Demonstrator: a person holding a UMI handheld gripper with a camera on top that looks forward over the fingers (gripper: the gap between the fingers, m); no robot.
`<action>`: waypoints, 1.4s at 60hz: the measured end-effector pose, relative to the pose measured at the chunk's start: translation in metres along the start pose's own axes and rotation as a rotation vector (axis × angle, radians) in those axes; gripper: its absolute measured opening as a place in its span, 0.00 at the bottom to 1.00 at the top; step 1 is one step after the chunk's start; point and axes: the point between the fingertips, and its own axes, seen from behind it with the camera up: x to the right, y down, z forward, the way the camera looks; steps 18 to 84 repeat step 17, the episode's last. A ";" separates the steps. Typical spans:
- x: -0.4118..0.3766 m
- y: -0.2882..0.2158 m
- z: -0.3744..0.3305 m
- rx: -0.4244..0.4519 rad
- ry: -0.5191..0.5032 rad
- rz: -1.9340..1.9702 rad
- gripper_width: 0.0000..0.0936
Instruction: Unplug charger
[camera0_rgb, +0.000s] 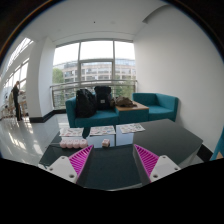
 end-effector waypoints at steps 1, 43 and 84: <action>0.000 0.000 -0.001 0.000 -0.003 0.002 0.83; -0.009 -0.001 -0.012 0.000 -0.030 -0.011 0.83; -0.009 -0.001 -0.012 0.000 -0.030 -0.011 0.83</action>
